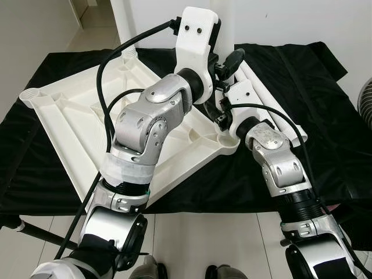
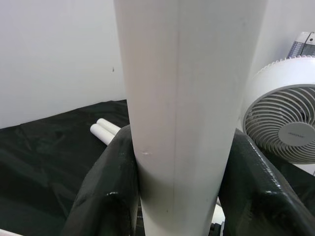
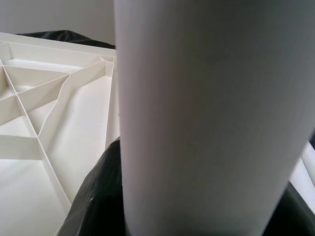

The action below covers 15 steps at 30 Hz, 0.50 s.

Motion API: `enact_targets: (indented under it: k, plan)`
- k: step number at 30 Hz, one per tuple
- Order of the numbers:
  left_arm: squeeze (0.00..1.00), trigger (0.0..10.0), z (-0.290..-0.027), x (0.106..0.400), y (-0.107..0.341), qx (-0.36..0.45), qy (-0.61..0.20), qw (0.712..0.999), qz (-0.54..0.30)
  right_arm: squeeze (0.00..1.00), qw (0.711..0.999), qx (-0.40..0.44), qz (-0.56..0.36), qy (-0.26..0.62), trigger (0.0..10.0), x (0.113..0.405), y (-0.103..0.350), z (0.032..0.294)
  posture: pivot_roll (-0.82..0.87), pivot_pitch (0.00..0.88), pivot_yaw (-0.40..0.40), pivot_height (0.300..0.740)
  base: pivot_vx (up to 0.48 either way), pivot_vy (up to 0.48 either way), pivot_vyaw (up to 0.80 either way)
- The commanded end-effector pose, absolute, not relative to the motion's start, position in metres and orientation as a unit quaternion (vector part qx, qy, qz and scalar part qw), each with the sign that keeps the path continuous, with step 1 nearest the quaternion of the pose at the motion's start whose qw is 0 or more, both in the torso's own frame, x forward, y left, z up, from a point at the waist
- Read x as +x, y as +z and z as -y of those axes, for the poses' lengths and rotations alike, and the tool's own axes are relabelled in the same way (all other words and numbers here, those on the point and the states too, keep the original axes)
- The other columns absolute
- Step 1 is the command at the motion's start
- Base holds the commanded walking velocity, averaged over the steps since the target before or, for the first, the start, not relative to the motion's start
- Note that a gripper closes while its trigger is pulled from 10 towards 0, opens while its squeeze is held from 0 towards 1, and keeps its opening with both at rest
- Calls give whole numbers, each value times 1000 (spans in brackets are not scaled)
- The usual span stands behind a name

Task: Building children table

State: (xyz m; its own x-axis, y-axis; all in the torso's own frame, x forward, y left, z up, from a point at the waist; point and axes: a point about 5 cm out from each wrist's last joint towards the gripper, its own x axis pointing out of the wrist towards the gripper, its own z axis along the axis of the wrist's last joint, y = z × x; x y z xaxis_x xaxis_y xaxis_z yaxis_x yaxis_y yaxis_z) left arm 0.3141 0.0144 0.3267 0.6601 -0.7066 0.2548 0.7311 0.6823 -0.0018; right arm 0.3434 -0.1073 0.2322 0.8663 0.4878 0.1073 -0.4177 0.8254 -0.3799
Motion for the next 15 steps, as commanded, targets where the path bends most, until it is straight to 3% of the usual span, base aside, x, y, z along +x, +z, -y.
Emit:
enact_targets:
  k: [1,2,3,4,5,6,7,15]
  plan:
    - [0,10000,-12,309,335,-47,-400,905,136,0,948,-175,96,247,0,342,228,104,-125,69,54,740,0,0,0]
    - [0,10000,-12,308,335,-50,-405,903,136,0,949,-175,95,242,0,343,227,104,-122,66,53,740,0,0,0]
    - [0,10000,-12,307,336,-58,-408,901,136,0,951,-174,94,239,2157,343,227,105,-122,66,53,740,0,0,0]
    - [0,10000,-12,307,336,-58,-408,901,136,0,951,-174,94,239,2157,343,227,105,-122,66,53,740,0,0,0]
    - [624,10000,-12,307,336,-61,-410,900,138,0,951,-174,94,236,4941,343,227,105,-122,66,53,740,0,0,0]
    - [624,10000,-12,307,336,-61,-410,900,138,0,951,-174,94,236,4941,343,227,105,-122,66,53,740,0,0,0]
    - [1000,10000,-12,306,336,-65,-413,898,137,0,952,-172,94,233,10000,344,226,105,-118,63,54,740,0,0,0]
    - [1000,10000,-16,303,337,-82,-420,892,146,0,963,-145,95,209,10000,347,226,110,-110,59,57,740,0,0,0]
